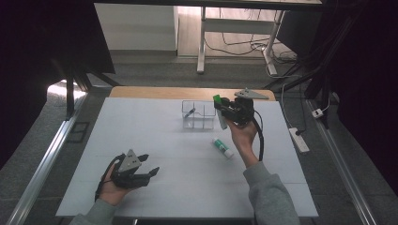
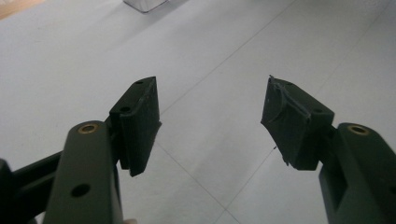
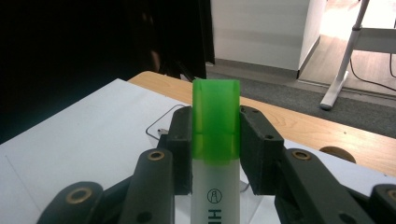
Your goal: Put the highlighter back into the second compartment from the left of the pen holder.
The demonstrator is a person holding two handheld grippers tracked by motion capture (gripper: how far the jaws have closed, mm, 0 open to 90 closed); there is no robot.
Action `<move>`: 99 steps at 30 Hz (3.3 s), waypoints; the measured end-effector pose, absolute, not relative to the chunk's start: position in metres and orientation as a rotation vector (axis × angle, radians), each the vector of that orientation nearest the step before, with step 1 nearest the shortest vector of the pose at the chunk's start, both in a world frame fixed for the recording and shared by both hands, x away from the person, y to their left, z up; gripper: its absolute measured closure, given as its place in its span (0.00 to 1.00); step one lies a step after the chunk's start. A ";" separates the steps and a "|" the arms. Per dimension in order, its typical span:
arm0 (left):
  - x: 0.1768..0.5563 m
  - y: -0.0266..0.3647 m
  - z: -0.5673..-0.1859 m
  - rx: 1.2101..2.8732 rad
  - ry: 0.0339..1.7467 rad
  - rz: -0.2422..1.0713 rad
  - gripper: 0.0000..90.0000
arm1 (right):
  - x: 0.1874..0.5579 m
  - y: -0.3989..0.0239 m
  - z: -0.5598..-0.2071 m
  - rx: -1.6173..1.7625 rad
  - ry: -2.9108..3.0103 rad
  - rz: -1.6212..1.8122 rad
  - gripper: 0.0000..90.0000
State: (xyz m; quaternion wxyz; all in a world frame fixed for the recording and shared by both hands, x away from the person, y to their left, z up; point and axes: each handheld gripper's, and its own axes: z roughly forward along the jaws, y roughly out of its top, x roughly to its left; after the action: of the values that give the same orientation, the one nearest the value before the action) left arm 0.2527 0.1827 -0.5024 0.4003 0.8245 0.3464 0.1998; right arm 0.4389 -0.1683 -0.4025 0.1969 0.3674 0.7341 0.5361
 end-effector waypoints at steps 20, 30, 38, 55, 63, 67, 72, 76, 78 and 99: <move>0.252 0.185 -0.504 2.094 0.891 0.505 0.40 | 0.465 -0.139 -0.408 1.003 2.090 1.511 0.74; 0.253 0.186 -0.505 2.095 0.894 0.504 0.40 | 0.477 -0.126 -0.401 1.002 2.073 1.497 0.74; 0.253 0.185 -0.505 2.096 0.895 0.501 0.40 | 0.488 -0.114 -0.400 0.993 2.058 1.512 0.74; 0.254 0.185 -0.508 2.114 0.891 0.493 0.39 | 0.511 -0.099 -0.417 1.015 2.024 1.538 0.74; 0.255 0.185 -0.509 2.120 0.892 0.491 0.39 | 0.519 -0.096 -0.421 1.028 2.012 1.558 0.74; 0.255 0.184 -0.509 2.124 0.891 0.491 0.39 | 0.520 -0.094 -0.419 1.019 2.002 1.570 0.74; 0.255 0.185 -0.509 2.125 0.892 0.491 0.39 | 0.521 -0.091 -0.420 1.023 1.998 1.573 0.74; 0.255 0.184 -0.510 2.126 0.893 0.490 0.39 | 0.521 -0.089 -0.422 1.025 2.005 1.568 0.73; 0.255 0.184 -0.510 2.128 0.892 0.491 0.39 | 0.521 -0.089 -0.423 1.029 2.012 1.560 0.70; 0.254 0.184 -0.510 2.130 0.894 0.496 0.39 | 0.487 -0.119 -0.417 0.986 2.155 1.491 0.50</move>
State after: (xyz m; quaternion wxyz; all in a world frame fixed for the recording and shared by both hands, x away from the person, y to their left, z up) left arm 0.2544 0.1845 -0.5097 0.3796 0.8340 0.3502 0.1941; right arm 0.4873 -0.1194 -0.4170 0.1700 0.3470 0.7584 0.5249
